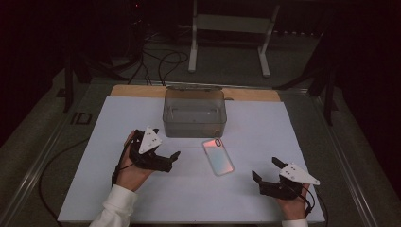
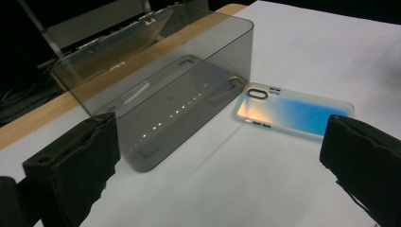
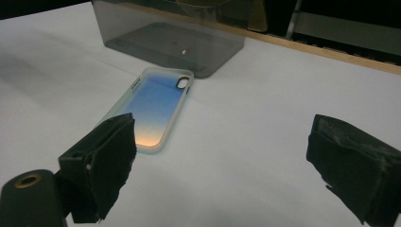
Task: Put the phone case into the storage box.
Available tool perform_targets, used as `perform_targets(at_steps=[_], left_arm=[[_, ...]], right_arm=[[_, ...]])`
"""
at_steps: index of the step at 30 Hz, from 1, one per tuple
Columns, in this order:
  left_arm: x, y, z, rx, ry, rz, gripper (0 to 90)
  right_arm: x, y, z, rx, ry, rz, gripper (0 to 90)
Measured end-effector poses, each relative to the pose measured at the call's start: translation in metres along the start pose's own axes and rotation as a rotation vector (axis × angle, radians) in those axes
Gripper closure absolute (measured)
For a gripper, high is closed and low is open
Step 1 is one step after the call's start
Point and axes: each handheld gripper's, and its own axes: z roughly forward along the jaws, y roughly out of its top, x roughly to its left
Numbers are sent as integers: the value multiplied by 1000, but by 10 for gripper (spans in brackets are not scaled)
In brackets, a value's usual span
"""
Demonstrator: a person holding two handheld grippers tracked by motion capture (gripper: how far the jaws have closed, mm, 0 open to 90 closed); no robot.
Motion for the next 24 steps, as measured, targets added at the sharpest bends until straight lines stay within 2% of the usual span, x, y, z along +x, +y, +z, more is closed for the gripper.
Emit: perform_targets(at_steps=[14, 24], left_arm=[[-1, 12, 19, 21, -31, 8, 3], [-4, 24, 37, 57, -61, 48, 3]], right_arm=[[0, 0, 0, 2, -1, 5, 90], [0, 0, 0, -1, -1, 7, 90]])
